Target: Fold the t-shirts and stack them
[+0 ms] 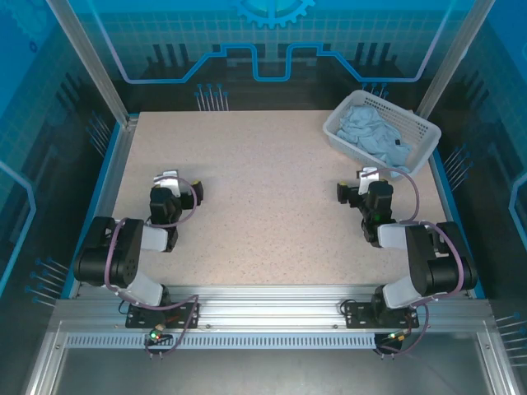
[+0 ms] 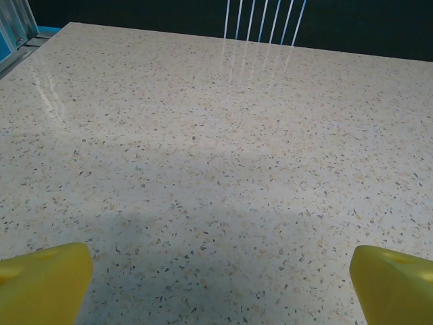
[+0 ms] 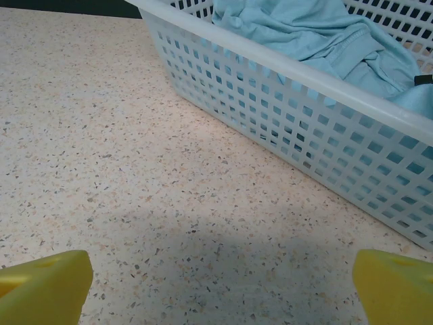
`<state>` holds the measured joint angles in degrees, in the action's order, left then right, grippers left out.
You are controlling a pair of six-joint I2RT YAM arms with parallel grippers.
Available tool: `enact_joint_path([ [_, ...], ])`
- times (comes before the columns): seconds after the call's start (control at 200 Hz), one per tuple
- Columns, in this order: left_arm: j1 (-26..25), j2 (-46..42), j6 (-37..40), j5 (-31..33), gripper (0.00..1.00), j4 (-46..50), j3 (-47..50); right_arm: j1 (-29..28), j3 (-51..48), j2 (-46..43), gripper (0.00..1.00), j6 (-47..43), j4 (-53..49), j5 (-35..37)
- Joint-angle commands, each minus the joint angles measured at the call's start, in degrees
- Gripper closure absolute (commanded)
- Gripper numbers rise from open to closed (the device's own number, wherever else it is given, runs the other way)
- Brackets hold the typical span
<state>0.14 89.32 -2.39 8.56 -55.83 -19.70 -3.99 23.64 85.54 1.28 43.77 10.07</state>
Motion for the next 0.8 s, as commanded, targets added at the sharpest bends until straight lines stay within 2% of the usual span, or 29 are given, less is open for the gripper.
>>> enact_joint_path([
  [0.0, -0.4, -0.6, 1.5, -1.4, 0.01, -2.4, 0.9, -0.1, -0.1, 0.5, 0.00, 0.5, 1.5, 0.8],
  [0.67, -0.4, -0.6, 1.4, -1.3, 0.01, -2.8, 1.0, -0.1, -0.1, 0.5, 0.00, 0.5, 1.5, 0.8],
  [0.795, -0.4, -0.7, 0.1, 2.3, 0.01, 0.3, -0.4, -0.2, 0.0, 0.5, 0.00, 0.5, 1.5, 0.8],
])
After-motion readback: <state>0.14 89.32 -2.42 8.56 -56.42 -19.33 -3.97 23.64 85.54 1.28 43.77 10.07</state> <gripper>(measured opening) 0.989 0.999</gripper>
